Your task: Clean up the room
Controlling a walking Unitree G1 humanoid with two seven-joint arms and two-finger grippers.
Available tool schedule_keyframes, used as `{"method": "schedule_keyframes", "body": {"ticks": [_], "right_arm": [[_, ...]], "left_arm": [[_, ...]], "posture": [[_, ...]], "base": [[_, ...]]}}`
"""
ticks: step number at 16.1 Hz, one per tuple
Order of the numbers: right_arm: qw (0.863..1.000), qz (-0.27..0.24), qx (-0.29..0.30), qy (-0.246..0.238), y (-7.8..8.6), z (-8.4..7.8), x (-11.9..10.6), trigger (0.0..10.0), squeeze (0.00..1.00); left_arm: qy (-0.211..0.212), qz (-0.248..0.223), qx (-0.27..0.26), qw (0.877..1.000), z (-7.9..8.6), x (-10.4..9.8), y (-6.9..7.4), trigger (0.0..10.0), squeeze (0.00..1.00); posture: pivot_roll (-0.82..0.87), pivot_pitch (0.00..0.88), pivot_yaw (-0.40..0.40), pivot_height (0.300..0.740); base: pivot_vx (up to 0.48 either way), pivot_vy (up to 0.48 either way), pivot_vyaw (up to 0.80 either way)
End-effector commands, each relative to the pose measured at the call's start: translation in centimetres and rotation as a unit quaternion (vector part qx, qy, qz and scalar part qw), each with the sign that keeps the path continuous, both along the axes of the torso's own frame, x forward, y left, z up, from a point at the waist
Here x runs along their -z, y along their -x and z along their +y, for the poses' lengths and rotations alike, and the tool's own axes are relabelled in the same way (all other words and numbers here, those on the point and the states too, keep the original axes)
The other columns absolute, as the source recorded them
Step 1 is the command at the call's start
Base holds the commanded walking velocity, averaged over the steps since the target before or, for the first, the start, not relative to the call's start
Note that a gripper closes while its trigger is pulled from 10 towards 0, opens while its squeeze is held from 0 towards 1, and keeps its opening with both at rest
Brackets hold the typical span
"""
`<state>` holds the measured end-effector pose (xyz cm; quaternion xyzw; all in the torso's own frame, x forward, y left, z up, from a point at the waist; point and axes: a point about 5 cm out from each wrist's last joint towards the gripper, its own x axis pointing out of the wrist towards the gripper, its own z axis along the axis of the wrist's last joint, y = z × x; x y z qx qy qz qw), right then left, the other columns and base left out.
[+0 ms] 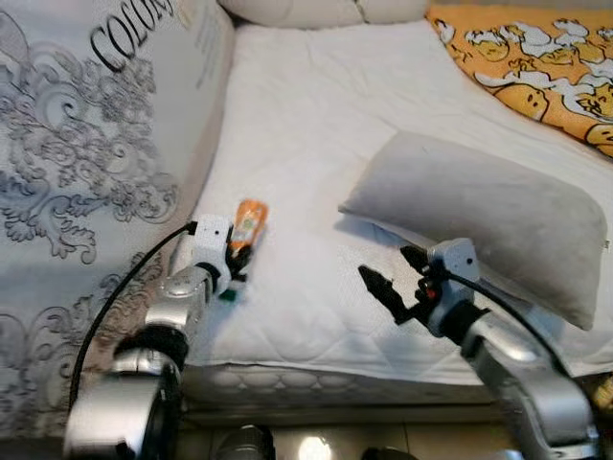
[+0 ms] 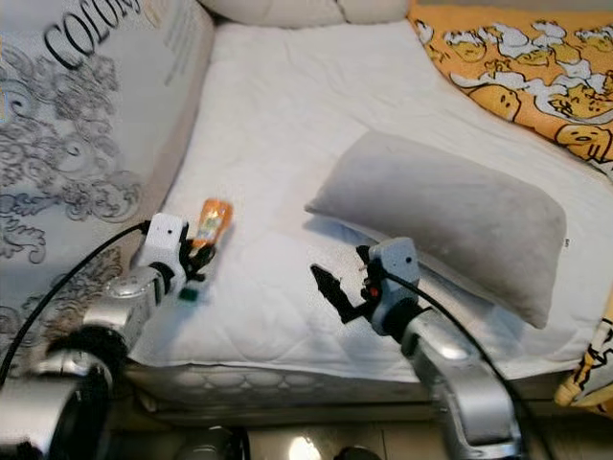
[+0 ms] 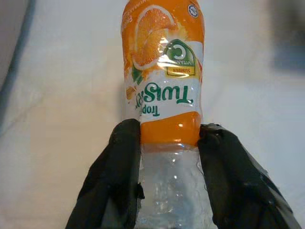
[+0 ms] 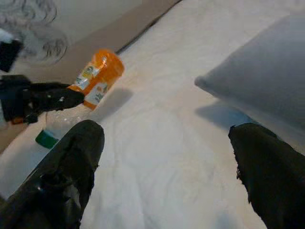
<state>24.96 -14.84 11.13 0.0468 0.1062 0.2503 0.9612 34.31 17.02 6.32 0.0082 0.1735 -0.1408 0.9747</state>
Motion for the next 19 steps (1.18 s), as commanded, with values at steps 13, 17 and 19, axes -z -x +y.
{"method": "schedule_keyframes", "body": {"ticks": [13,17,19], "right_arm": [[0.991,-0.019,0.127,-0.022,-0.5,0.8,1.8,10.0,0.0],[0.991,-0.013,0.133,-0.028,-0.7,0.9,2.1,10.0,0.0],[0.989,-0.009,0.143,-0.033,-0.7,1.0,2.3,10.0,0.0]], "left_arm": [[-0.045,-0.141,-0.029,0.989,0.6,-5.4,7.4,10.0,0.0],[-0.058,-0.144,-0.016,0.988,0.2,-5.9,7.4,10.0,0.0],[-0.066,-0.141,-0.009,0.988,0.2,-6.0,7.4,10.0,0.0]], "posture": [[0.08,0.0,0.054,0.74],[0.09,0.0,0.061,0.74],[0.09,0.0,0.069,0.74]], "base": [[0.0,0.0,0.43],[0.0,-0.323,0.0],[0.0,-0.351,0.0]]}}
